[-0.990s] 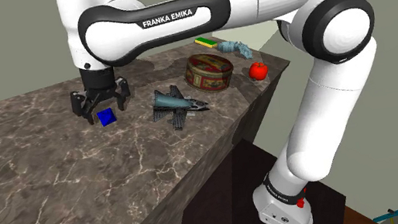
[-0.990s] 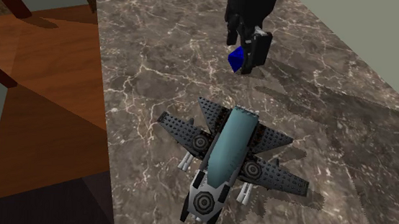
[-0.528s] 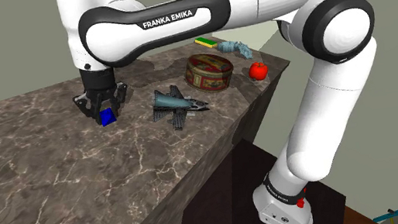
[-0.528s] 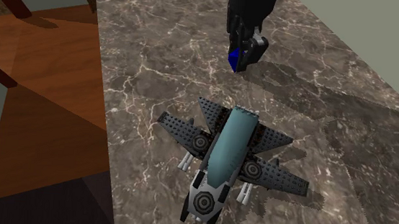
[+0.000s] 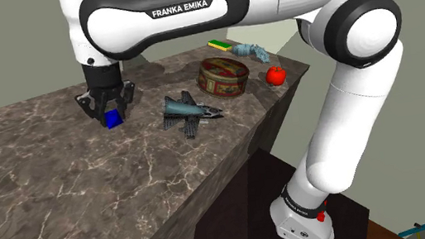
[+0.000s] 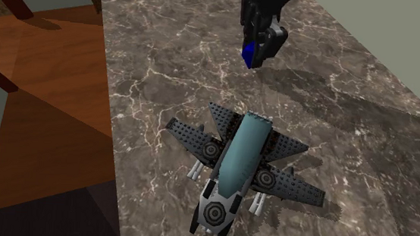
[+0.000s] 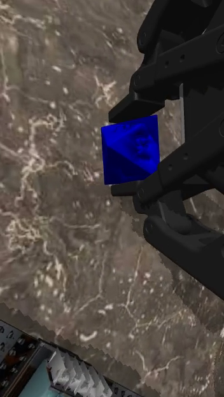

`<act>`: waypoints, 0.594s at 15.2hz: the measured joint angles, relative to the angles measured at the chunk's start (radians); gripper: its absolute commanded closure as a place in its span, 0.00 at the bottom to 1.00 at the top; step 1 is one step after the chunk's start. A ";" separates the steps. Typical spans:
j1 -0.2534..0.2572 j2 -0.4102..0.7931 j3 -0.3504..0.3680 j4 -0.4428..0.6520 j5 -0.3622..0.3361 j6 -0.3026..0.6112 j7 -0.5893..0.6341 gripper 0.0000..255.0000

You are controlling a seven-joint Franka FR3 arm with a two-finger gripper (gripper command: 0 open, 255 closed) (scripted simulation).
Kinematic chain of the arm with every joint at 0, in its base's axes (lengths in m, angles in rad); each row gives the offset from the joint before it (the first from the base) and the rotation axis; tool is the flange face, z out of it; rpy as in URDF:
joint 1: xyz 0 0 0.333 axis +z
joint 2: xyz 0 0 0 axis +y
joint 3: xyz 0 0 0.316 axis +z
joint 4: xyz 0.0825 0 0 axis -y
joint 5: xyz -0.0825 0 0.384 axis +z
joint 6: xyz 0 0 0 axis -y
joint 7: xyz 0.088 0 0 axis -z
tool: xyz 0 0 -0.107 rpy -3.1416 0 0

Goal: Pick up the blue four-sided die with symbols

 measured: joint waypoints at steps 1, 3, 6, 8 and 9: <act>0.001 0.000 0.001 0.014 0.001 -0.014 0.000 1.00; 0.001 -0.004 0.001 0.034 0.003 -0.038 -0.002 1.00; 0.003 -0.003 0.002 0.077 0.003 -0.080 -0.003 1.00; 0.003 -0.008 0.003 0.098 0.006 -0.105 -0.004 1.00; 0.003 -0.009 0.004 0.110 0.007 -0.118 -0.005 1.00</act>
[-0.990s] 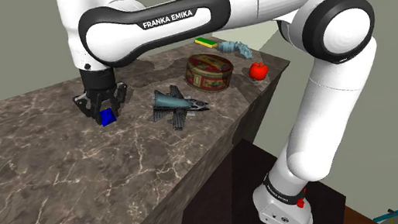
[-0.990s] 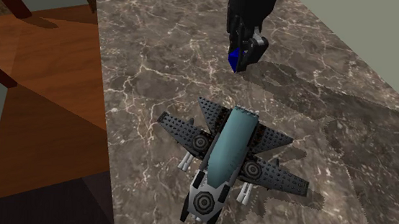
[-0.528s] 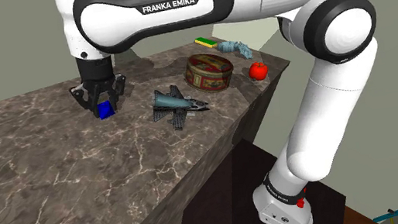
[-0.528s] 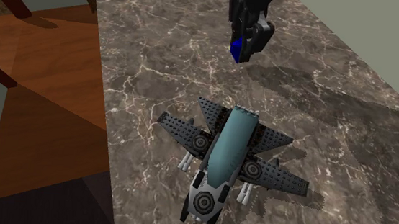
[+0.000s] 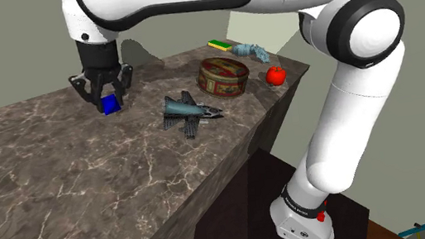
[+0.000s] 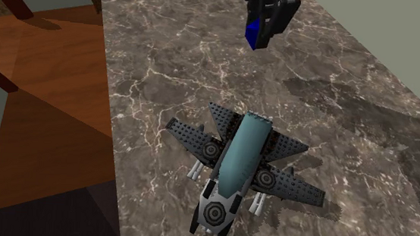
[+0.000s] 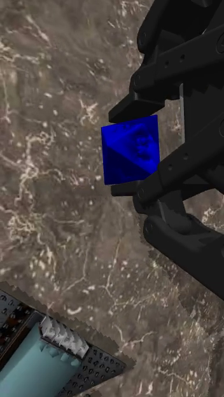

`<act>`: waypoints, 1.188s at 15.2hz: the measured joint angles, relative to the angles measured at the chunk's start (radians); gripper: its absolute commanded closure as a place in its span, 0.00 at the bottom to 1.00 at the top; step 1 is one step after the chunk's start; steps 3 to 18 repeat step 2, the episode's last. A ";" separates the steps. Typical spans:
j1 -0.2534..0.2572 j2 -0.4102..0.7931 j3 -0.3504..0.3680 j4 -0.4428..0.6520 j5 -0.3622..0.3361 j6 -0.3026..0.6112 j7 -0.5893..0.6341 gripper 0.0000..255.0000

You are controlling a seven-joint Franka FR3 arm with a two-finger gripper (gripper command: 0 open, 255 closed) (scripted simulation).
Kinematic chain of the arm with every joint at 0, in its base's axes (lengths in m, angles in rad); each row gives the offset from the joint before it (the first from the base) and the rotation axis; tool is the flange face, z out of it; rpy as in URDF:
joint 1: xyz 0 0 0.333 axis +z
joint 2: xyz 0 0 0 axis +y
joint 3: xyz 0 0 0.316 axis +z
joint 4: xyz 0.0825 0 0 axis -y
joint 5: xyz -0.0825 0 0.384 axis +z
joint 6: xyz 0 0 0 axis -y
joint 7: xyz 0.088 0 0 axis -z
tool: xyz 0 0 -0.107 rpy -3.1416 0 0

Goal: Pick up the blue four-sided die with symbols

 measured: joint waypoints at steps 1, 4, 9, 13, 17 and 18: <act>0.001 0.005 0.000 0.020 -0.002 -0.015 -0.001 1.00; 0.000 0.003 0.000 0.026 -0.001 -0.023 -0.002 1.00; 0.000 0.003 0.000 0.026 -0.001 -0.023 -0.002 1.00; 0.000 0.003 0.000 0.026 -0.001 -0.023 -0.002 1.00; 0.000 0.003 0.000 0.026 -0.001 -0.023 -0.002 1.00; 0.000 0.003 0.000 0.026 -0.001 -0.023 -0.002 1.00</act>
